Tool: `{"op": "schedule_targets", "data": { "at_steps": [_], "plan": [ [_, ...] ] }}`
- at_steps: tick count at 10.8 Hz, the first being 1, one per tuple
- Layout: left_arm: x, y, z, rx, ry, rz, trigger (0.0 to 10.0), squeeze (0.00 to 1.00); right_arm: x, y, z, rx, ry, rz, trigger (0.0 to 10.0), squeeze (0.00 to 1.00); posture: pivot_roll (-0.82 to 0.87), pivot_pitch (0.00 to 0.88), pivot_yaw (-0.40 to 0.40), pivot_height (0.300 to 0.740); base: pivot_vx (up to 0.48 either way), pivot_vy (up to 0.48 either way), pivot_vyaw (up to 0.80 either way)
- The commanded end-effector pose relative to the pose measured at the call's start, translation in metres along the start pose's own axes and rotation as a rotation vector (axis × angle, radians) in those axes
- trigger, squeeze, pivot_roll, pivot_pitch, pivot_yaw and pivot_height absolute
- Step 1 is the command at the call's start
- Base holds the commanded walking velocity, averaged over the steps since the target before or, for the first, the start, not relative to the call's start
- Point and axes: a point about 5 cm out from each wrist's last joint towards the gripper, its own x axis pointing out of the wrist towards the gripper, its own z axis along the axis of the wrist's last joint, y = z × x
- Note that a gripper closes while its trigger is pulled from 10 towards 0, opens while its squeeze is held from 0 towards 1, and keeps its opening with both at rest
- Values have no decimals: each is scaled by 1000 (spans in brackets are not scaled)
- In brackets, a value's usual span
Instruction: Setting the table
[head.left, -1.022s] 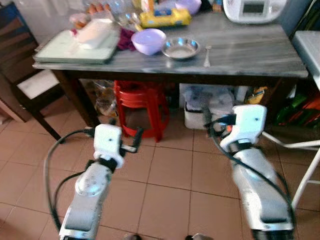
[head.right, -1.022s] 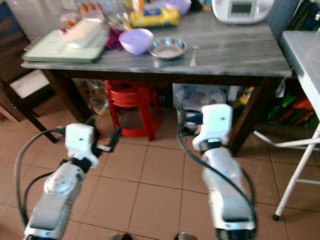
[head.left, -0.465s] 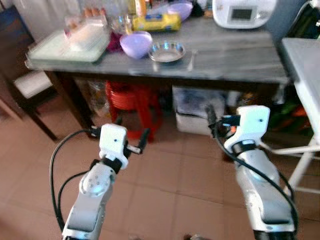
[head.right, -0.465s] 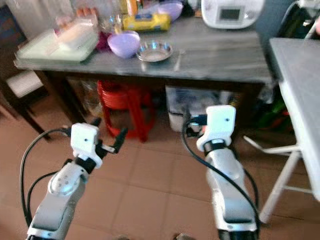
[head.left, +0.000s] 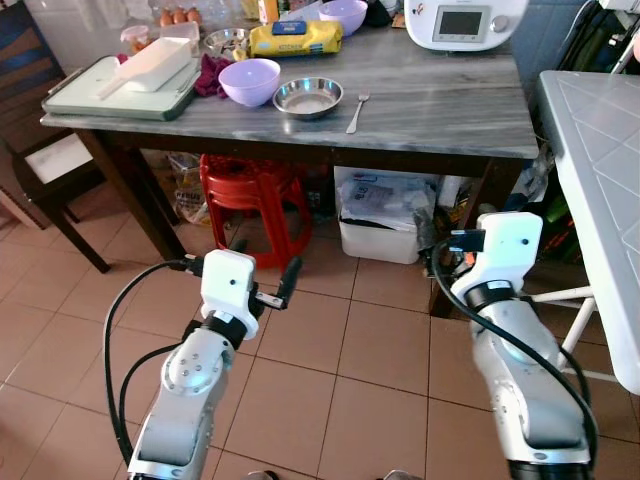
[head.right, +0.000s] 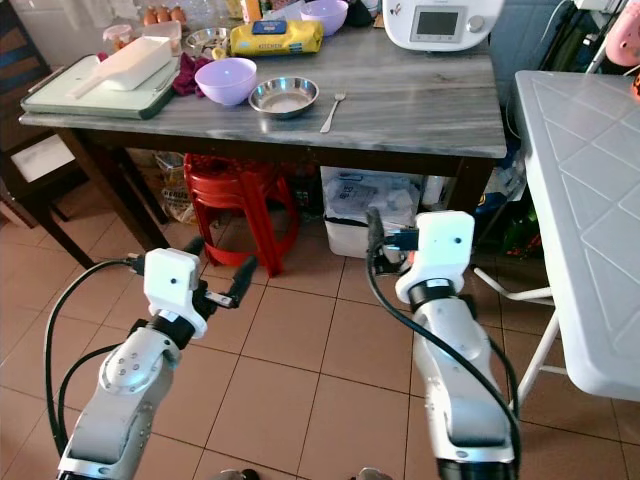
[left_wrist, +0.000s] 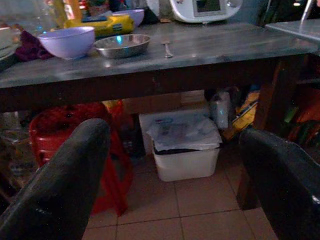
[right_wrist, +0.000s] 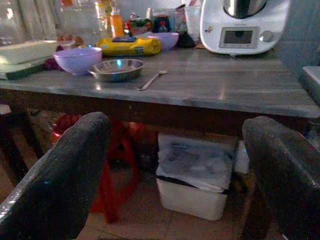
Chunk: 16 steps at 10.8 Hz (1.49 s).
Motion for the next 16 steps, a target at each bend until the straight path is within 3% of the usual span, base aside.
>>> {"op": "schedule_targets", "data": {
  "at_steps": [1, 4, 8, 16],
  "plan": [
    [-2, 6, -1, 8, 11, 23, 10000, 0, 2, 5, 2, 19, -6, 14, 10000, 0, -25, 126, 79, 740, 0, 0, 0],
    [-2, 4, -1, 17, 13, 12, 10000, 0, 2, 4, 1, 21, 5, 10, 10000, 0, -24, 128, 81, 740, 0, 0, -748],
    [-3, 5, 0, 33, 12, 1, 10000, 0, 2, 5, 1, 7, 0, 11, 10000, 0, -21, 126, 84, 740, 0, 0, 0],
    [-3, 5, -1, 38, 15, -6, 10000, 0, 3, 3, 0, -9, 2, -3, 10000, 0, -21, 124, 83, 740, 0, -297, 0]
  ]
}}
